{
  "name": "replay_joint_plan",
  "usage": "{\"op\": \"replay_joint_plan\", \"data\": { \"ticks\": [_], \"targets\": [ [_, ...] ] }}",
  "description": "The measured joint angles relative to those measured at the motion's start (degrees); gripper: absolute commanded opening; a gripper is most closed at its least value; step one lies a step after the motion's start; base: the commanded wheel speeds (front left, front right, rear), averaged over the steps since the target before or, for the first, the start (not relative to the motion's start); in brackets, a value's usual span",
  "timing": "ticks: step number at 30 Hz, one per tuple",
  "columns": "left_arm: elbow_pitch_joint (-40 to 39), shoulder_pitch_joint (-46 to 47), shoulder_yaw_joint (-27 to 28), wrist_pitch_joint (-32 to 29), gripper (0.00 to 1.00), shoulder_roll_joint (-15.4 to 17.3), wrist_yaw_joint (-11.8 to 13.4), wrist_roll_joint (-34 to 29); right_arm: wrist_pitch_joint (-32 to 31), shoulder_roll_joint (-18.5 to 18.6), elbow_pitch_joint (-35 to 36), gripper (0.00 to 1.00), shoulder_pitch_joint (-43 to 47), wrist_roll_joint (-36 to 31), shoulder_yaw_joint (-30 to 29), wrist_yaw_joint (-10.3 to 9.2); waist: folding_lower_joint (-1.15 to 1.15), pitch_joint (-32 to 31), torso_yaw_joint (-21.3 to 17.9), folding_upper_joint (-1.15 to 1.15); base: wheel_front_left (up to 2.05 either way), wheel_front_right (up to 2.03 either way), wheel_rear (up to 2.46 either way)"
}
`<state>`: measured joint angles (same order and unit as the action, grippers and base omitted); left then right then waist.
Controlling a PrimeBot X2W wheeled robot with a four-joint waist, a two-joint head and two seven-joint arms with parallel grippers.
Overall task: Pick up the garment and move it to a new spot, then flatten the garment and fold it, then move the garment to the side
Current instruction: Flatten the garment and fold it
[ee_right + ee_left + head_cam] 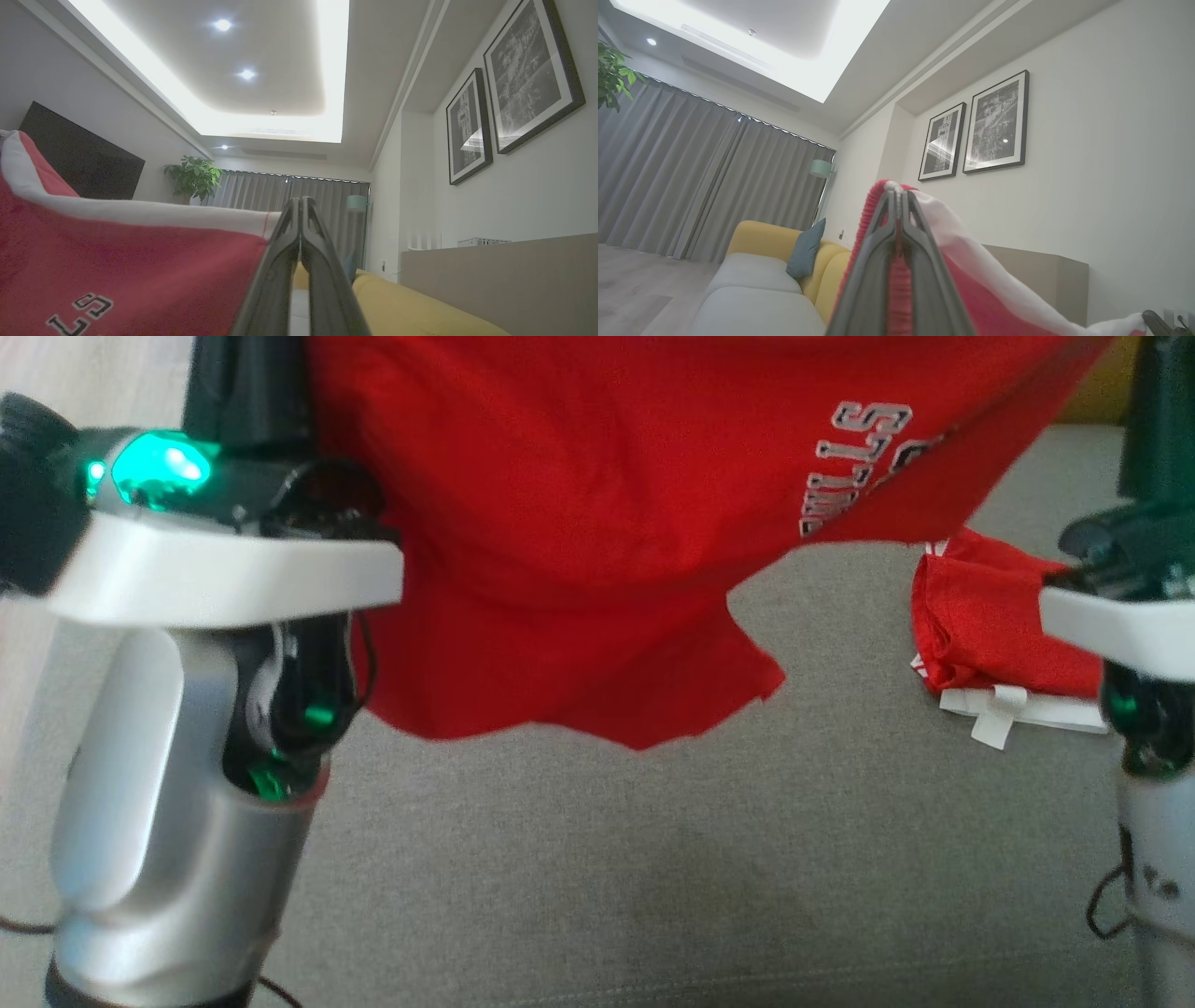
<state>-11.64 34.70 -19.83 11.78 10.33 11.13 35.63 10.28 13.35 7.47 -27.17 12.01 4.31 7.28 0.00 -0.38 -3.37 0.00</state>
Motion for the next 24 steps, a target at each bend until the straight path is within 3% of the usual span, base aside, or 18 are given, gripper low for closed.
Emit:
{"op": "replay_joint_plan", "data": {
  "ticks": [8, 14, 19, 24],
  "targets": [
    [-5.1, -3.6, -2.2, -4.6, 0.0, 0.8, 0.8, 0.4, -4.9, -0.8, 9.0, 0.0, 7.1, -1.3, -2.0, 0.0, 0.0, -0.4, 0.7, 0.0, 0.0, 0.0, 0.0],
    [-4.2, -2.4, -2.0, -8.9, 0.0, 2.8, 0.6, 1.8, -9.2, -1.5, 10.9, 0.0, 5.8, -1.5, -3.2, 0.0, 0.0, 2.1, 0.8, 0.0, 0.0, 0.0, 0.0],
    [3.8, 6.3, -1.3, -11.9, 0.0, 4.2, -2.1, 3.0, -12.5, -1.9, 3.3, 0.0, -5.7, 0.6, -2.8, 0.0, 0.0, 6.6, 0.5, 0.0, 0.0, 0.0, 0.0],
    [18.0, 20.1, 0.3, -12.0, 0.0, 4.5, -5.5, 2.9, -12.5, -1.7, -11.6, 0.0, -24.3, 1.2, 0.4, 0.0, 0.01, 13.1, -0.4, 0.0, 0.0, 0.0, 0.0]
  ]
}}
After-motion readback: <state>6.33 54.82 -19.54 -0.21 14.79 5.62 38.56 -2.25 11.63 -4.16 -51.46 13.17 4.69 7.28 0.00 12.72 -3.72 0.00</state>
